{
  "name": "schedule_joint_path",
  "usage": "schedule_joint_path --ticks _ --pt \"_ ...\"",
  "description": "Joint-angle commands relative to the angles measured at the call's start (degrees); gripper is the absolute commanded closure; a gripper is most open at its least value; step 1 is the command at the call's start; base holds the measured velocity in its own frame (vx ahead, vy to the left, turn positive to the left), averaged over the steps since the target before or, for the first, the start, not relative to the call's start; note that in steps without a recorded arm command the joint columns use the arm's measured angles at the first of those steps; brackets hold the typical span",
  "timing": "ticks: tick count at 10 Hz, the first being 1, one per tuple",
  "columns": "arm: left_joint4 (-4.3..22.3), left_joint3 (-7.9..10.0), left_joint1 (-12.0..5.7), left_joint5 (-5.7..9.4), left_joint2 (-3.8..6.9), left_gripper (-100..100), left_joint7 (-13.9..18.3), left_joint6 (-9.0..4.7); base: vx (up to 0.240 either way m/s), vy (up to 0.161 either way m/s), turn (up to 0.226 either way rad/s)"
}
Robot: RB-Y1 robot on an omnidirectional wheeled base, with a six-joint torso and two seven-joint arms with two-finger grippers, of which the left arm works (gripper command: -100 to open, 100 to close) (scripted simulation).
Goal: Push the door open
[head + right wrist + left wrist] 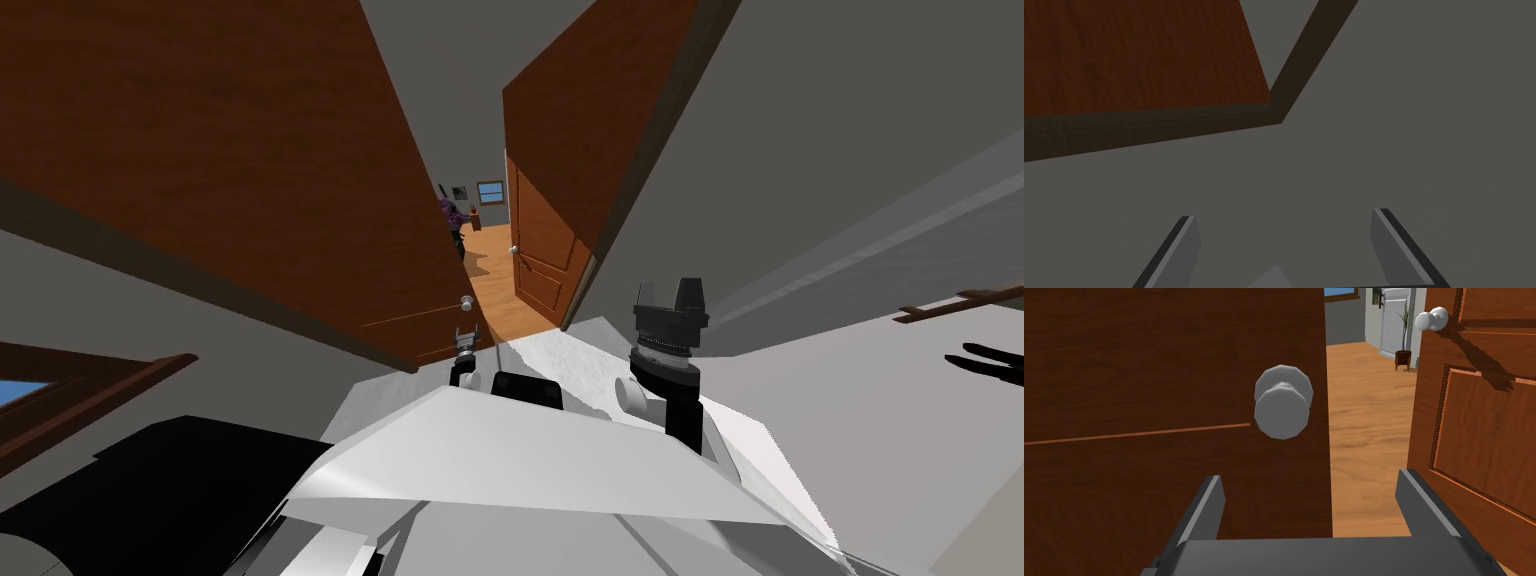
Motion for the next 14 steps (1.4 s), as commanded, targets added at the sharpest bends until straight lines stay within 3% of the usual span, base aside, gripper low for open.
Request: schedule_joint_path --ticks 1,2,12,13,14 --pt "1.95 -0.13 -0.32 1.21 0.31 -100 1.86 -0.72 0.034 0.108 -0.143" --pt "3.03 -0.24 -0.51 1.78 0.37 -100 2.72 -1.14 0.041 0.095 -0.103" --pt "4.60 0.55 -1.38 1.79 0.34 -100 3.02 -1.87 0.145 0.081 -0.027" --pt "4.60 0.55 -1.38 1.79 0.34 100 3.02 -1.87 -0.009 -0.005 0.008" --pt "4.60 0.55 -1.38 1.79 0.34 100 3.02 -1.87 -0.023 -0.016 -0.004"
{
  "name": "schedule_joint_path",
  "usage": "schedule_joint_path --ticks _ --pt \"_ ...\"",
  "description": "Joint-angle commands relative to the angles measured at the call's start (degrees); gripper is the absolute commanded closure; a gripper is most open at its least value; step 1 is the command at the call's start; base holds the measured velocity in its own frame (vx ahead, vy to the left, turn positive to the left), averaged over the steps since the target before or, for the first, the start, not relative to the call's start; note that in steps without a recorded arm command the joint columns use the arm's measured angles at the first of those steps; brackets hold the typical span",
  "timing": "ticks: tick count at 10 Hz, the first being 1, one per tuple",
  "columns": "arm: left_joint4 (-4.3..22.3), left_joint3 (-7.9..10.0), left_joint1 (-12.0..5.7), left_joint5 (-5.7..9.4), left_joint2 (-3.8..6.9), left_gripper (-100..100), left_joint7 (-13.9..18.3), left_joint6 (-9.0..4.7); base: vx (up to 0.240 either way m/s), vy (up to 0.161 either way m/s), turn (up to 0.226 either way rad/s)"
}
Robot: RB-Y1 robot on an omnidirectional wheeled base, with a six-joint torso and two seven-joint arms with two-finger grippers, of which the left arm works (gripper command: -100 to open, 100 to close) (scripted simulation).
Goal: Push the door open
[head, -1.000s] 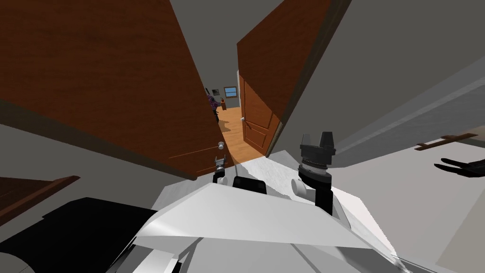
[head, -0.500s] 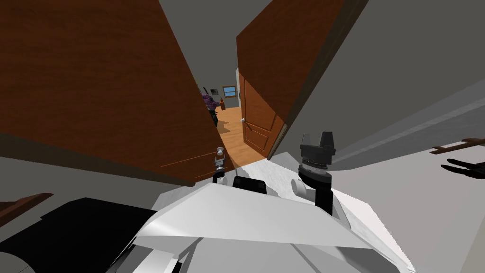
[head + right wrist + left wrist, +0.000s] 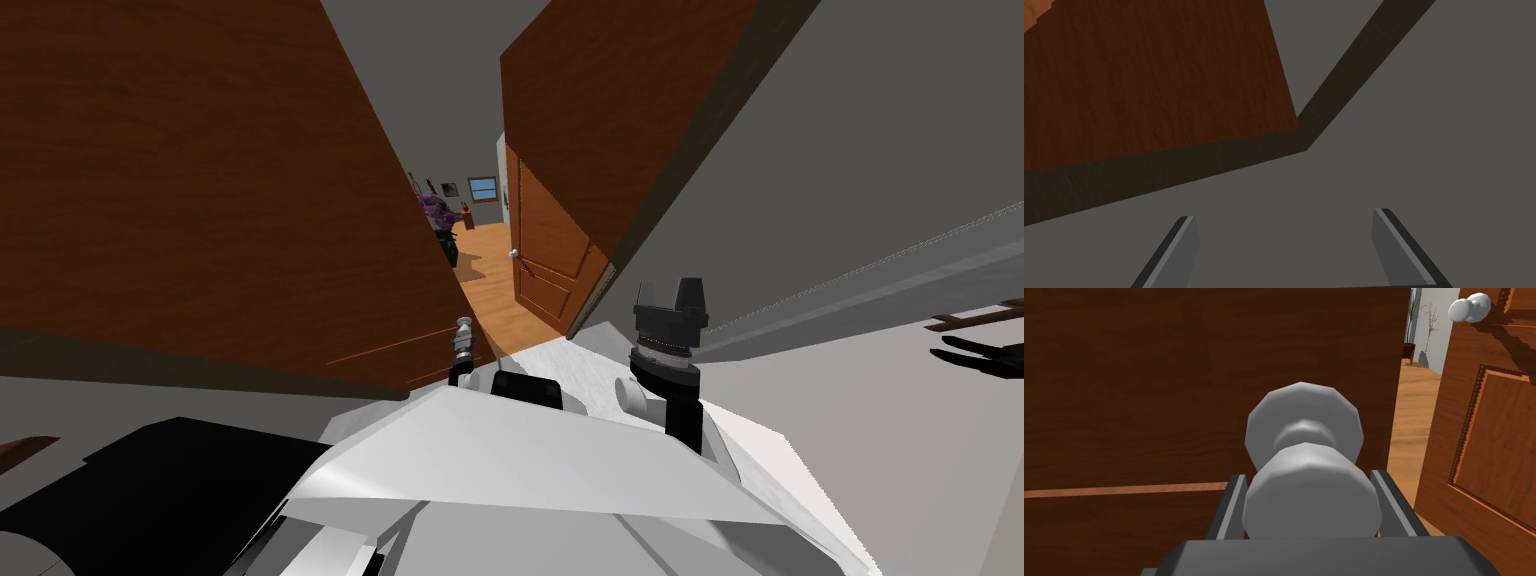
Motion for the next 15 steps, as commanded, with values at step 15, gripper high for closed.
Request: schedule_joint_path --ticks 15 --pt "2.22 6.83 -2.52 3.86 -2.14 100 -4.23 -1.88 0.125 0.033 0.025"
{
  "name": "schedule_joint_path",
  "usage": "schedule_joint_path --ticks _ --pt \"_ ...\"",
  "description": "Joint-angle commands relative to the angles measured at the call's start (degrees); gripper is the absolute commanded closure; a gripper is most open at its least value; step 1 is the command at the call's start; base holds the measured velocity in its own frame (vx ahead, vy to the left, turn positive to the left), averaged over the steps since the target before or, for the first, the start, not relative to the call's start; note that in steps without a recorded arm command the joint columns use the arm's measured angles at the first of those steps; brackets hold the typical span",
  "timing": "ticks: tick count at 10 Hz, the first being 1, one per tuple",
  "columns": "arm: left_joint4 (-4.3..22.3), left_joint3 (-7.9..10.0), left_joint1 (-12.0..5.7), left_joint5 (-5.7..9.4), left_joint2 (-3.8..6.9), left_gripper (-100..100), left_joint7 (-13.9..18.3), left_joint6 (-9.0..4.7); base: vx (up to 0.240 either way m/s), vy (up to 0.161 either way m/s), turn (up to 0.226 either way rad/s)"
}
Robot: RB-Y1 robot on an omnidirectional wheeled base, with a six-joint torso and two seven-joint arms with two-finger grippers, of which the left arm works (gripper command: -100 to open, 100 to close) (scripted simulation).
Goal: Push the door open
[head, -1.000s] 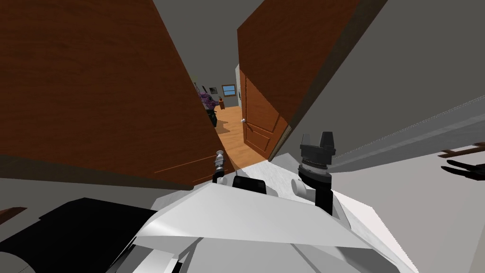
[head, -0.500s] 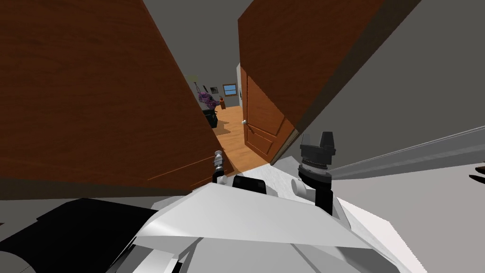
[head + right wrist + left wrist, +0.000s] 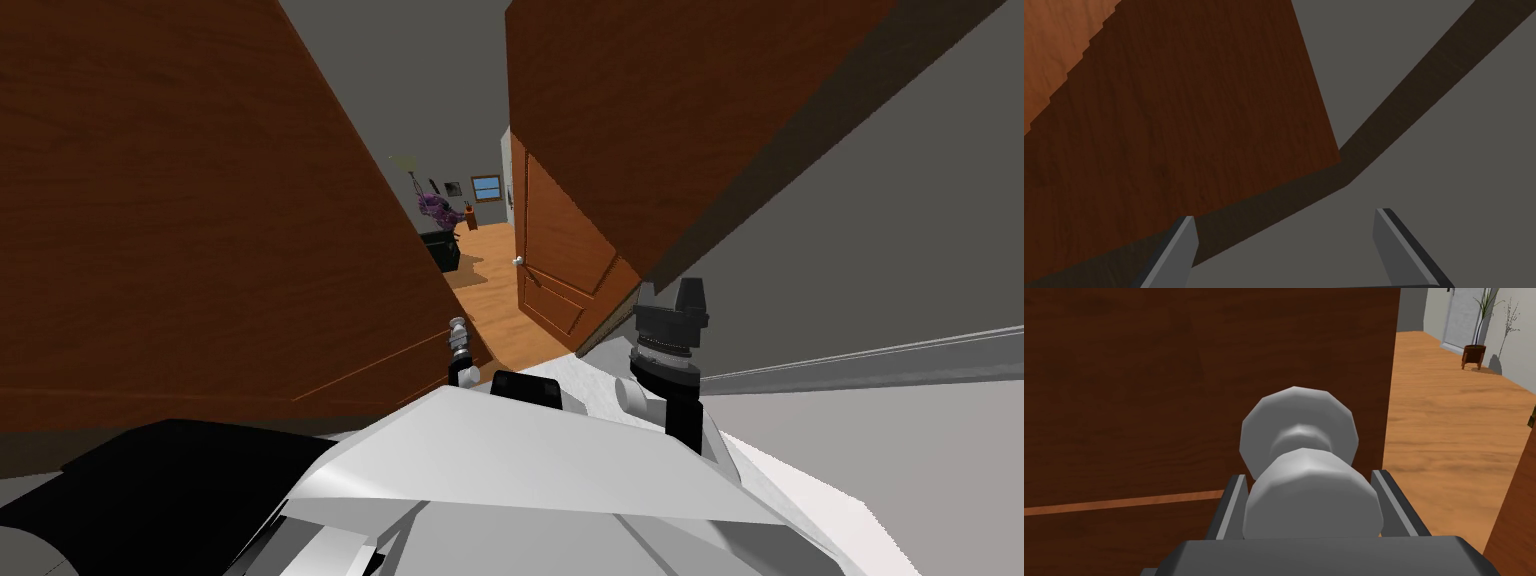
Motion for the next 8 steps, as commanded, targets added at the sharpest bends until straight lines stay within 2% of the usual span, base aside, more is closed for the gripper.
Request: schedule_joint_path --ticks 1,3,8 --pt "-0.61 1.58 0.32 0.71 0.06 100 -0.83 -0.69 0.163 0.039 0.025" --pt "-0.10 3.14 -0.24 1.59 -0.56 100 -1.81 -1.14 0.170 0.048 0.049" --pt "0.76 5.77 -1.19 3.08 -1.76 100 -3.45 -1.91 0.162 0.047 0.039"
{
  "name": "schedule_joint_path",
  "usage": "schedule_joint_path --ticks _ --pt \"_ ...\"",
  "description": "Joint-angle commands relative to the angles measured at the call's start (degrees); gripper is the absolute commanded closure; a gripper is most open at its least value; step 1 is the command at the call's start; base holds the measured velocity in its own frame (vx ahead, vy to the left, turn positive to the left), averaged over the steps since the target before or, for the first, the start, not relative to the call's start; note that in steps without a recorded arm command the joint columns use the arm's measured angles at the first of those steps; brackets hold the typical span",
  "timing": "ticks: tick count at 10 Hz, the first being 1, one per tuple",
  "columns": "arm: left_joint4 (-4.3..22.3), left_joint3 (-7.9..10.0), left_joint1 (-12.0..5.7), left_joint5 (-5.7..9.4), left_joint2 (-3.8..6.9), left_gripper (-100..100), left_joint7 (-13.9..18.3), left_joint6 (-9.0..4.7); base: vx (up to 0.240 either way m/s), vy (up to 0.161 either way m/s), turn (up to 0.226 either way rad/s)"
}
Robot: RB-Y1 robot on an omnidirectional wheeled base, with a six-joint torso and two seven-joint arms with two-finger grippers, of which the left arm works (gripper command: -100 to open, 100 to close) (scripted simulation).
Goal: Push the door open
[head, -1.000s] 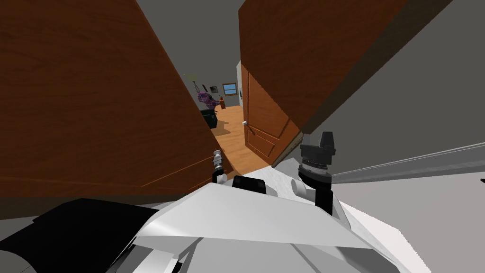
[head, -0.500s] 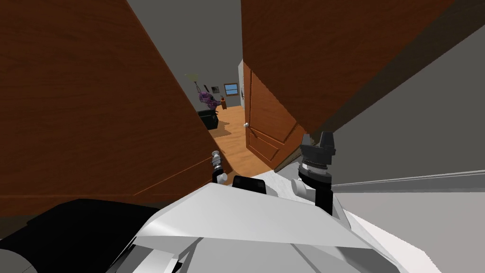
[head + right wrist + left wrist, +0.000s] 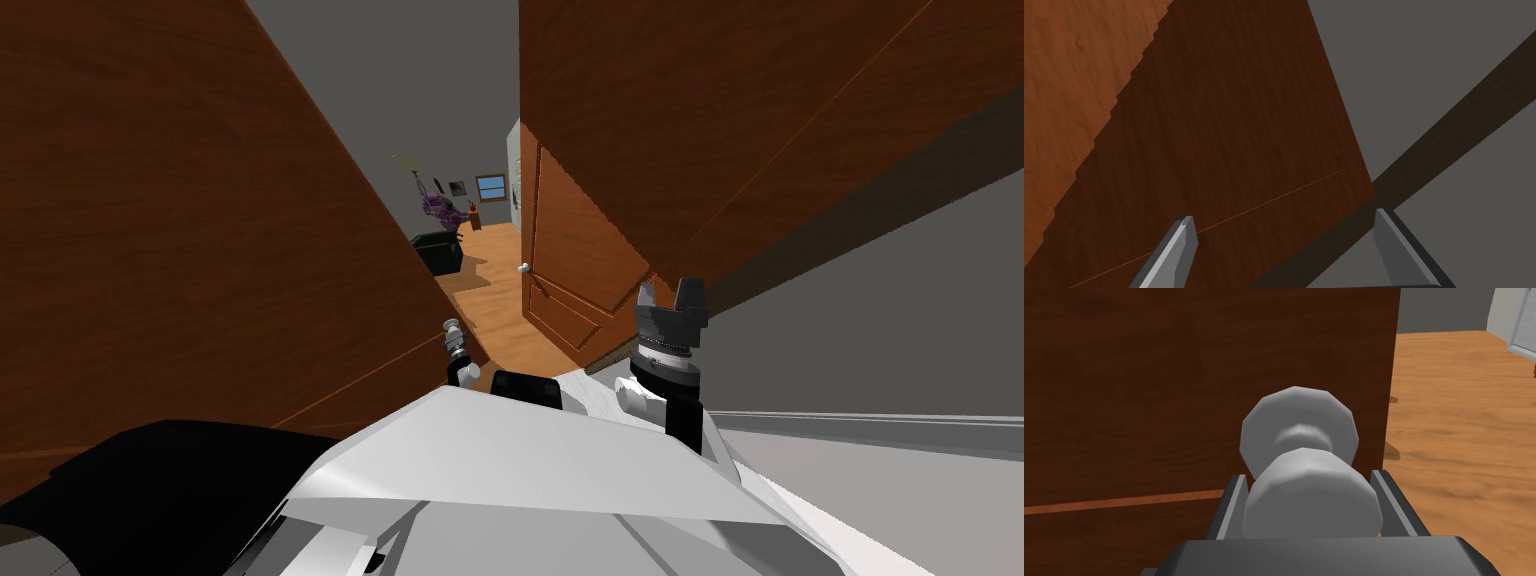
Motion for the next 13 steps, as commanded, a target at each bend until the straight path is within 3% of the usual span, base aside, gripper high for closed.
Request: schedule_joint_path --ticks 1,7,8,9,13 --pt "-0.18 1.72 -0.13 0.78 0.02 100 -0.86 -0.73 0.157 0.056 0.038" --pt "0.97 5.23 -1.40 2.76 -2.29 100 -3.06 -1.75 0.186 0.041 0.058" --pt "0.62 4.68 -1.01 2.57 -2.27 100 -3.06 -1.09 0.089 0.018 0.025" --pt "0.67 5.37 -1.09 3.05 -1.67 100 -3.32 -1.59 0.073 0.081 0.058" --pt "0.66 6.58 -1.13 3.99 -0.91 100 -4.01 -2.42 0.146 0.115 0.056"
